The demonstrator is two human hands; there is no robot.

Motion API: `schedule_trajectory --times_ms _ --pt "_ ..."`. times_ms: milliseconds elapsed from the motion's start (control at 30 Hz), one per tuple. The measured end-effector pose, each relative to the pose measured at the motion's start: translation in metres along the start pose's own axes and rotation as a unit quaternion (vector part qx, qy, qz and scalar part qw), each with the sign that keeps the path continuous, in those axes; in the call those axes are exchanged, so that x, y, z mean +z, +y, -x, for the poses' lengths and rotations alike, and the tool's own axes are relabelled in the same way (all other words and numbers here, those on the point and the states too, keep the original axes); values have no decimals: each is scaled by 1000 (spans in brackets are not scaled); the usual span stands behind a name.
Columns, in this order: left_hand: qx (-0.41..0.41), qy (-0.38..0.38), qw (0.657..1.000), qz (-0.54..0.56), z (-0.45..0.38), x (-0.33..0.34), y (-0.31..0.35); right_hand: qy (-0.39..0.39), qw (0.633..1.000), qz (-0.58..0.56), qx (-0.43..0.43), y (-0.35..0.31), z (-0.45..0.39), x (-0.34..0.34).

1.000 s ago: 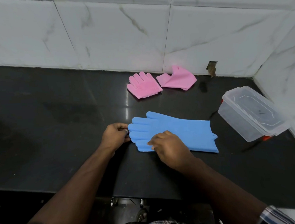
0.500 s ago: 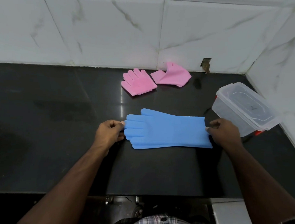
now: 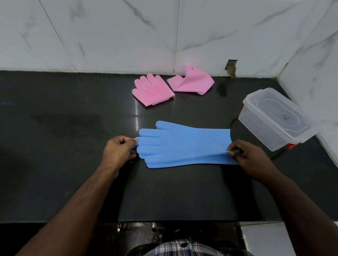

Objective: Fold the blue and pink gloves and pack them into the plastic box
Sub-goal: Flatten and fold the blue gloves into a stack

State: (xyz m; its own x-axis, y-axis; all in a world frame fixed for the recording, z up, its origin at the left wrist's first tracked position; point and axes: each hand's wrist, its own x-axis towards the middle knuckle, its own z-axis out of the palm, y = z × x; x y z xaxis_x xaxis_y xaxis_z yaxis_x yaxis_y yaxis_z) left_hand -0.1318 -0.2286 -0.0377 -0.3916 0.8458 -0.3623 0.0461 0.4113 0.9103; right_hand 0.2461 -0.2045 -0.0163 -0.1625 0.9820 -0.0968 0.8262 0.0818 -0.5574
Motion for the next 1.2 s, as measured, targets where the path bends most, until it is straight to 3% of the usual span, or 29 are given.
schedule_trajectory --times_ms 367,633,867,933,1000,1067,1200 --pt "-13 -6 999 -36 -4 -1 -1 -11 999 -29 -21 10 9 -11" --pt "14 -12 999 -50 -1 -1 -1 -81 990 102 -50 -1 4 -5" --pt "-5 7 999 -48 4 0 7 33 998 57 13 -21 -2 1" --pt "44 45 992 -112 6 0 13 49 998 41 19 -27 -7 6" --pt "176 81 951 -240 9 6 18 60 997 44 15 -33 -13 13" --pt "289 54 889 -352 17 22 27 55 997 49 -5 -43 -19 21" --pt "281 -143 776 -546 24 61 48 -45 991 102 -72 -67 -32 40"
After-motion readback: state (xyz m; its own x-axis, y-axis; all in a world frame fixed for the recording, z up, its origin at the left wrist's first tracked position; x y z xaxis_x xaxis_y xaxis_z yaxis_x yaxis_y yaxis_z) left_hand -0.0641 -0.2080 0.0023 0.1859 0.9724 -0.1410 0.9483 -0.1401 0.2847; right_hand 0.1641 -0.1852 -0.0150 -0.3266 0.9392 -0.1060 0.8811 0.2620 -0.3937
